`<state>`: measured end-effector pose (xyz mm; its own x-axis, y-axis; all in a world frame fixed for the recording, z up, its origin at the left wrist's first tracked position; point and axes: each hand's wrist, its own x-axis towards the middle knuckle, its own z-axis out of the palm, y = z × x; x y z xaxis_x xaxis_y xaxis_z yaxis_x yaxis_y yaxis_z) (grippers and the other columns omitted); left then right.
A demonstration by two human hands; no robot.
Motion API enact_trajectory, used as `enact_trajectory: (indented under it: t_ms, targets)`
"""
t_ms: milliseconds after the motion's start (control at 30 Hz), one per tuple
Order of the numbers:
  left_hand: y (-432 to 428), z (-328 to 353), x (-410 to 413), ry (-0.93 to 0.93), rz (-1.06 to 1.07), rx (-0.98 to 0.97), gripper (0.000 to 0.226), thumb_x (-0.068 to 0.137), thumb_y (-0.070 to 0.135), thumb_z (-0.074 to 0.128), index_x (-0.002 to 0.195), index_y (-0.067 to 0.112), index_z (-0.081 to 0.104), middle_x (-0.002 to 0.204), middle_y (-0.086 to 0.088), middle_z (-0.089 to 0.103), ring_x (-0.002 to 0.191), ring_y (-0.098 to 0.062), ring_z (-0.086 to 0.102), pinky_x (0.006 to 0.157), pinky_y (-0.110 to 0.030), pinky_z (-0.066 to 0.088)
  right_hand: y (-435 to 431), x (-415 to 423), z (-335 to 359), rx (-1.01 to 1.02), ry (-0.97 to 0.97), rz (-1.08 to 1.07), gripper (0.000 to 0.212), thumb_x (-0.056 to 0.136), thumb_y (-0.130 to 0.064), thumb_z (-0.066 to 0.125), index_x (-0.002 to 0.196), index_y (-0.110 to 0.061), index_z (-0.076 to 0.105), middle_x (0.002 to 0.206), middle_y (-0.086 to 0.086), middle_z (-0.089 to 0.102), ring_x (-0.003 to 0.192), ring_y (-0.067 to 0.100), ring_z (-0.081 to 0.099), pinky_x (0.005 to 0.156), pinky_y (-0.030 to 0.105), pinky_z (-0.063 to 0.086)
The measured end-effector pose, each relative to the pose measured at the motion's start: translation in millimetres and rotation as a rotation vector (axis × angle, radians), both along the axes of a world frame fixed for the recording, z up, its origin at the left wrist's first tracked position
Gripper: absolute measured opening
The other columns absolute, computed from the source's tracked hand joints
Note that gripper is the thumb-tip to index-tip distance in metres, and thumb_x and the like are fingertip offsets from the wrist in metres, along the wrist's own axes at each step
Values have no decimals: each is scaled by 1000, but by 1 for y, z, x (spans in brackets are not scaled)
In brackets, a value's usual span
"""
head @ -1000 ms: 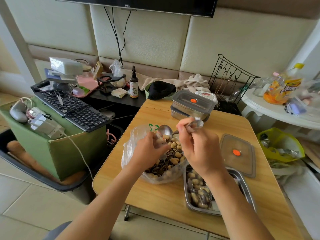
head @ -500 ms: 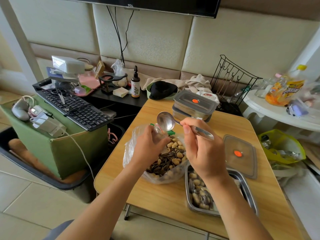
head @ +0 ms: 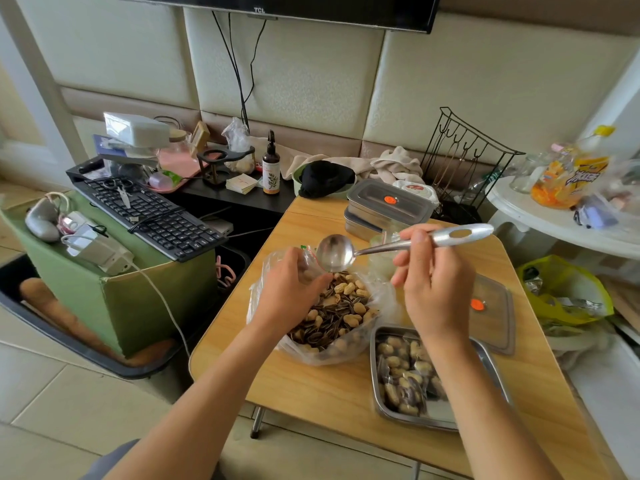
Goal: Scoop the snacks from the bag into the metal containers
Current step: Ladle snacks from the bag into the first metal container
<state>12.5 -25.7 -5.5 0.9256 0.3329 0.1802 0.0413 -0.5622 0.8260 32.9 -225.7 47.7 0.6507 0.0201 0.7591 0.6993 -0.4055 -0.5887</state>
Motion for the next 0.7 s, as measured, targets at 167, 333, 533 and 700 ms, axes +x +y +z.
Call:
enact_trajectory:
  t_ms: [167,333,533,700]
  targets:
    - [15,3,-3,-88,91,-49,37,89,44,71,104,13,56,97,-4,67,88,-27,66,75,-52,58,-11,12,-6,-119,124,-29,30,111,-27,43,93,-12,62,65,-6,65,49,6,65,44,21,51]
    - [22,-6,-2,-32,223,39,31,93,47,67,109,21,62,128,3,43,125,-20,34,104,-45,39,5,10,-13,-359,92,133,42,111,-33,36,93,-7,62,65,-2,60,53,13,63,43,33,49]
    - [22,-7,-8,88,178,-255,22,97,46,65,106,30,55,130,0,42,103,-5,51,74,-20,42,24,3,-11,-454,-40,204,32,111,-31,37,99,-11,60,62,-17,42,48,-2,43,49,15,34]
    - [23,-10,-5,38,188,-291,17,95,50,66,89,39,54,111,5,63,118,-18,56,85,-31,52,34,-5,-14,-407,-32,252,31,110,-29,41,97,-8,60,58,-14,47,46,3,48,44,18,38]
